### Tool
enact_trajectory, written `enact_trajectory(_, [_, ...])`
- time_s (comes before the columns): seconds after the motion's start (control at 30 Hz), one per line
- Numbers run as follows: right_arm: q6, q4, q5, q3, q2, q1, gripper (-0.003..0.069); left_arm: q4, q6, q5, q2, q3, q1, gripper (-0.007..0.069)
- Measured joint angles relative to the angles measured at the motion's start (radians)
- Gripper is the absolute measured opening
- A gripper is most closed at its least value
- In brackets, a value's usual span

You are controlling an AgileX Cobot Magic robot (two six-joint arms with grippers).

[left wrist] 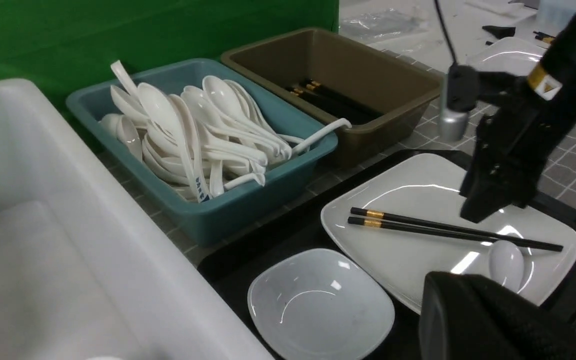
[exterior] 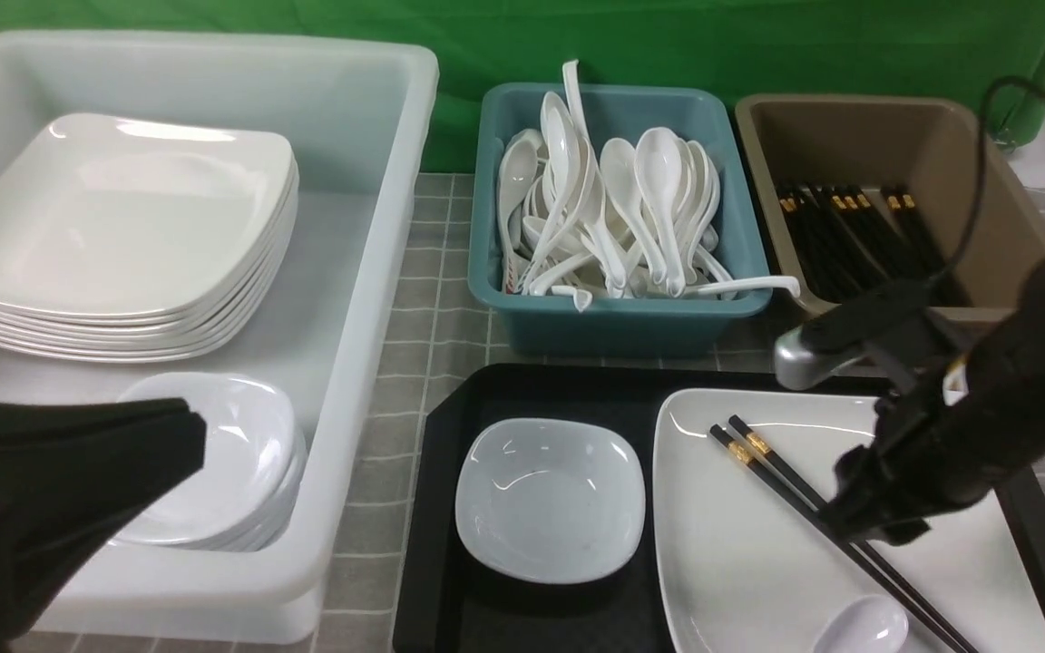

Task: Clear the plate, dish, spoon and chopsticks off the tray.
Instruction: Use the right arm to grab a pair of chopsticks from the plate

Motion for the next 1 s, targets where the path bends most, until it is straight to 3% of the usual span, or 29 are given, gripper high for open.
enact_trajectory(0.17, [0.004, -0.006, -0.057, -0.01, 0.088, 0.002, 0.0468, -0.001, 0.001, 0.031, -0.006, 0.001, 0.0, 0.0011])
enact_trajectory(0.47, [0.005, -0.011, -0.11, -0.017, 0.181, 0.002, 0.0471, -0.001, 0.002, 0.041, -0.006, 0.001, 0.0, 0.0011])
enact_trajectory(0.6, [0.002, -0.006, -0.11, -0.021, 0.186, 0.002, 0.04, -0.001, 0.003, 0.041, -0.006, 0.001, 0.0, 0.0011])
enact_trajectory(0.8, [-0.05, 0.0, -0.093, -0.028, 0.188, 0.002, 0.0138, -0.001, 0.005, 0.041, -0.006, 0.001, 0.0, 0.0011])
enact_trajectory(1.0, [-0.1, 0.0, -0.045, -0.043, 0.13, 0.002, 0.0144, -0.006, 0.005, 0.018, -0.006, 0.001, 0.0, 0.0011])
